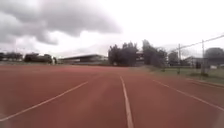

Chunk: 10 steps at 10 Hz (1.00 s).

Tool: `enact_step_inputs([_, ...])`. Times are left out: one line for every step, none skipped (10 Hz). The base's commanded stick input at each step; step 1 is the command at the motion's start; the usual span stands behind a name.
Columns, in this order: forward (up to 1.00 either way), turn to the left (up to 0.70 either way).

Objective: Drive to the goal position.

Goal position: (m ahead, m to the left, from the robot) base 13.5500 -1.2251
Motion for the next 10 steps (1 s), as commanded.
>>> enact_step_inputs([0.7,0.0])
enact_step_inputs([0.7,0.0])
enact_step_inputs([0.7,0.0])
enact_step_inputs([0.7,0.0])
enact_step_inputs([0.7,0.0])
enact_step_inputs([0.7,0.0])
enact_step_inputs([0.7,0.0])
enact_step_inputs([0.7,0.0])
enact_step_inputs([0.7,0.0])
enact_step_inputs([0.7,0.0])
